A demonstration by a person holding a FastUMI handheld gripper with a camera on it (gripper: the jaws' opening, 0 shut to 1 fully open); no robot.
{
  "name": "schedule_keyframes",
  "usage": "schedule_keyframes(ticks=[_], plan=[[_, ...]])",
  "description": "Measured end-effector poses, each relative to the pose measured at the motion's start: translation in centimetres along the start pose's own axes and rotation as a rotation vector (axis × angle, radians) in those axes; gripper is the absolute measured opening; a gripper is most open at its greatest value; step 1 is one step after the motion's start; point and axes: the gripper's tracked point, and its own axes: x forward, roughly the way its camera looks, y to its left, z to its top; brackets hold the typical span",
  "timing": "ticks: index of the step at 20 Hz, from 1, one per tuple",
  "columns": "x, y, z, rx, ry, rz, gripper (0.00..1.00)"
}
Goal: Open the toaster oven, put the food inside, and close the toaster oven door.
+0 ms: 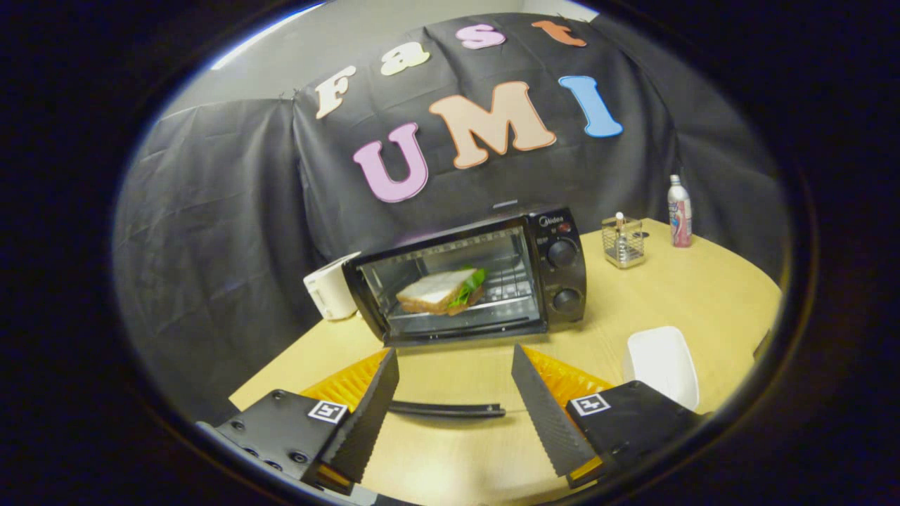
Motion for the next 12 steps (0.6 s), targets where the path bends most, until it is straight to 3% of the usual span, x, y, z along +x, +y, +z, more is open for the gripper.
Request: schedule_keyframes(ticks=[5, 12], plan=[[-0.9, -2.3, -4.9, -0.039, 0.117, -0.057, 0.99], [1.4, -5.1, -9.3, -0.034, 0.225, -0.129, 0.98]])
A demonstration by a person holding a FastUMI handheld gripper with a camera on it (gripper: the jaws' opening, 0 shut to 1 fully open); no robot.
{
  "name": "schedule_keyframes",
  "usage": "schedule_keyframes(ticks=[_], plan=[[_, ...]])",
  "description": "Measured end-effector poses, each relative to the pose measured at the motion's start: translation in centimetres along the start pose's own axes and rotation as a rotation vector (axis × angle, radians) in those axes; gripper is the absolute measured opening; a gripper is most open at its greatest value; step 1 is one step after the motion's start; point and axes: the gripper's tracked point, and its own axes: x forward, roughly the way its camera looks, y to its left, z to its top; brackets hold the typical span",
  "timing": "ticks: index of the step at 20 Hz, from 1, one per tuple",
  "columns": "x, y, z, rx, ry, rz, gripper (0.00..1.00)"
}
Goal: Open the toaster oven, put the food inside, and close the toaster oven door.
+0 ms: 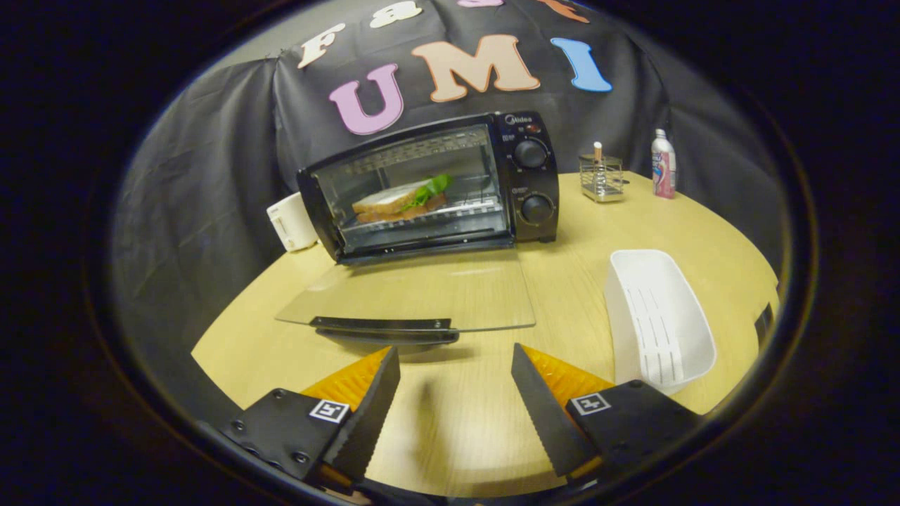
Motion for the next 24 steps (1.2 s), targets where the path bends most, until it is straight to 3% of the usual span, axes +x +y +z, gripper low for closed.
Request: schedule_keyframes(ticks=[11, 24], plan=[[0.2, 0.2, 1.9, 0.034, -0.067, 0.002, 0.98], [-1.7, 1.5, 10.0, 0.045, -0.277, 0.036, 0.98]])
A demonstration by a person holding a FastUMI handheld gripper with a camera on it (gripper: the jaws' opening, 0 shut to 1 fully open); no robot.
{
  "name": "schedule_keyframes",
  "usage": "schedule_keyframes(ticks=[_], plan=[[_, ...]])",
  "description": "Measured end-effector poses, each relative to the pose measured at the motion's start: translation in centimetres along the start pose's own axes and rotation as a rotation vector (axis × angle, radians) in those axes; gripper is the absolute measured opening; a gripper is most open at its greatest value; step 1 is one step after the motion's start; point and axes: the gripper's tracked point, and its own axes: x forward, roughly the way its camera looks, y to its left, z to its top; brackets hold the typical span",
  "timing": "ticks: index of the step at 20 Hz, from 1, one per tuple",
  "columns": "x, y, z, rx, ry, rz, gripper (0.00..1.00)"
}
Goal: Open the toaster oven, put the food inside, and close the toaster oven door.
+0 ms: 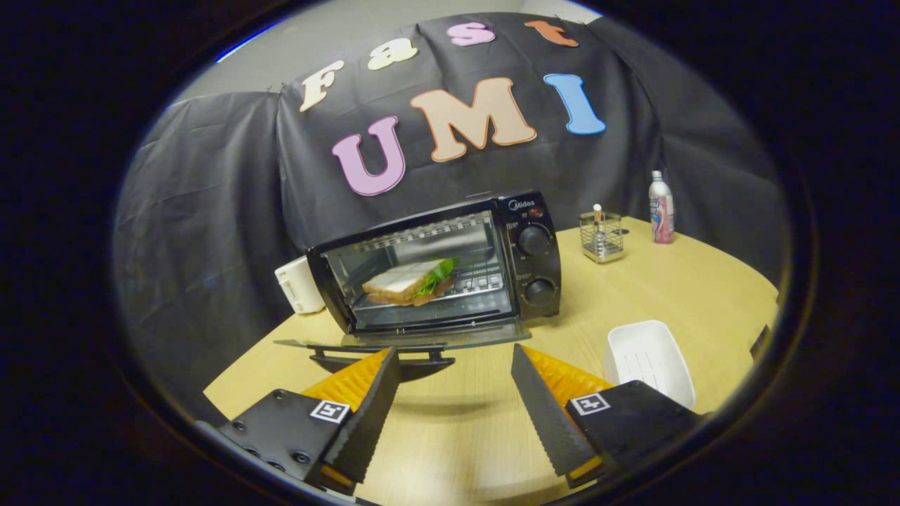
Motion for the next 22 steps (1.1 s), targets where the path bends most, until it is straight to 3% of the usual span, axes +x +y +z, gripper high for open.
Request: schedule_keyframes(ticks=[15, 22], plan=[[3.4, 1.3, 7.3, -0.027, -0.141, 0.023, 0.98], [6.4, 1.7, 10.8, -0.089, -0.207, -0.006, 0.97]])
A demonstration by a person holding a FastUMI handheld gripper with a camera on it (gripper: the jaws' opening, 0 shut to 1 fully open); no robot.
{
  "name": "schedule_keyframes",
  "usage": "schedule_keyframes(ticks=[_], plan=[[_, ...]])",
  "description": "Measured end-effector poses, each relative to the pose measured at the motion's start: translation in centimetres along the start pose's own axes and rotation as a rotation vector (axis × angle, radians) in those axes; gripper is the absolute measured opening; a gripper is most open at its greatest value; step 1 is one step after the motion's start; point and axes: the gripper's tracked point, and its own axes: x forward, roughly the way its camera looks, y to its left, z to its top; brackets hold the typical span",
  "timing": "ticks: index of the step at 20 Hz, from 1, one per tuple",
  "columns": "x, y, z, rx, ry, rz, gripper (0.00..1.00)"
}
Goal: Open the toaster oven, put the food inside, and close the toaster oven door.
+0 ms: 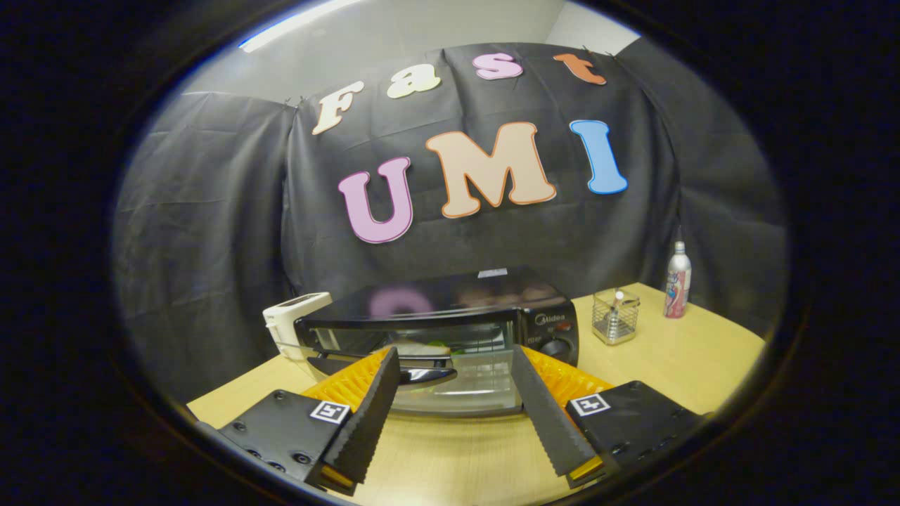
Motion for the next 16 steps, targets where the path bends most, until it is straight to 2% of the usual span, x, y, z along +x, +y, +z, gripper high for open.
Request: schedule_keyframes(ticks=[7, 11, 14, 16], plan=[[3.9, -0.1, 1.3, 0.014, -0.038, 0.002, 0.97], [5.0, 0.1, 2.0, -0.05, -0.036, -0.002, 0.98], [4.7, -0.7, 2.5, -0.11, -0.003, -0.032, 0.97], [4.1, -0.6, 3.6, -0.115, -0.002, -0.023, 0.97]])
